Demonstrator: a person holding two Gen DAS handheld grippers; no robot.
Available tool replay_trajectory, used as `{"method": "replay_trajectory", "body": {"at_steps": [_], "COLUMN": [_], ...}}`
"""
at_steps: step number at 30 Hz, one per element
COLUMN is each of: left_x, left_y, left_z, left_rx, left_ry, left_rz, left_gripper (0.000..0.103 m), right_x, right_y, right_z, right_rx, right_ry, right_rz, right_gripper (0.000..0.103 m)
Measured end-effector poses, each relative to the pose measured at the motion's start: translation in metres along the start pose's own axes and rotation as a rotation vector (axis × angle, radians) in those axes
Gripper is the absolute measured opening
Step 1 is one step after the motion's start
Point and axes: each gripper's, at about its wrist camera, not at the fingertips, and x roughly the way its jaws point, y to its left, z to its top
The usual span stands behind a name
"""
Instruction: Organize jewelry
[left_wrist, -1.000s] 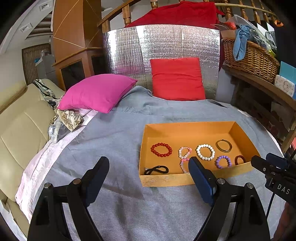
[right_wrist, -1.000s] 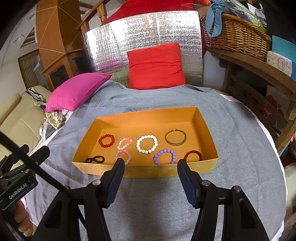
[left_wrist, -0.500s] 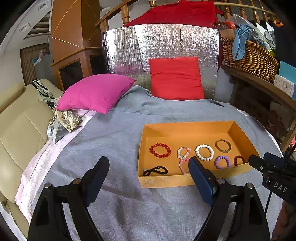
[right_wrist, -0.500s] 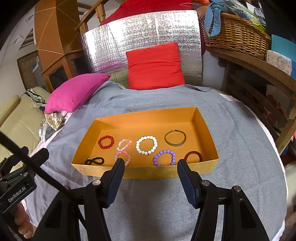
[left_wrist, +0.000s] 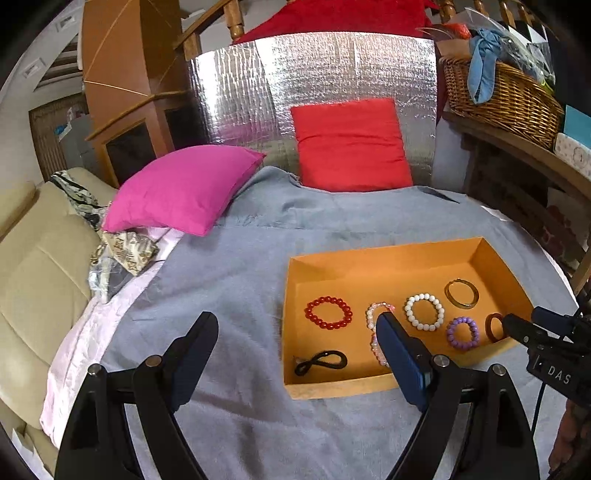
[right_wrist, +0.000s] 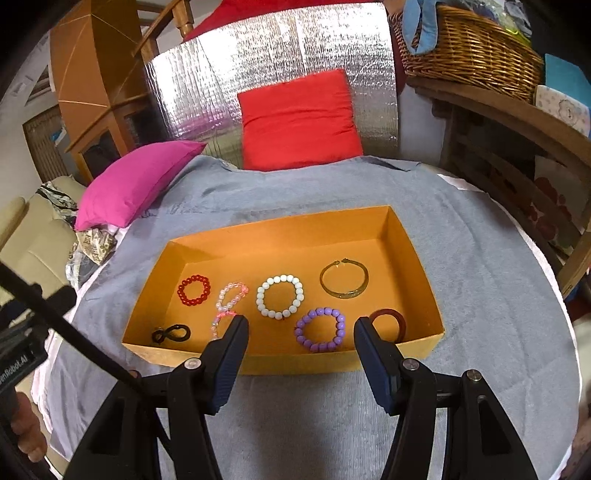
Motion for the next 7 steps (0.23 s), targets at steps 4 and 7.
{"method": "replay_trajectory", "body": {"at_steps": [4, 7], "left_x": [0.015, 0.020], "left_y": [-0.004, -0.008], "left_z": [-0.012, -0.017], "left_rx": [0.009, 0.011], "left_ry": [0.012, 0.020], "left_rz": [-0.041, -0.049], "left_gripper": [0.088, 0.088], "right_x": [0.012, 0.019], "right_y": [0.003, 0.007], "right_z": [-0.002, -0.006], "right_rx": [-0.018, -0.034], "right_ry": [0.025, 0.040], "right_rz": [-0.010, -0.022], "right_gripper": [0.063, 0.063]}}
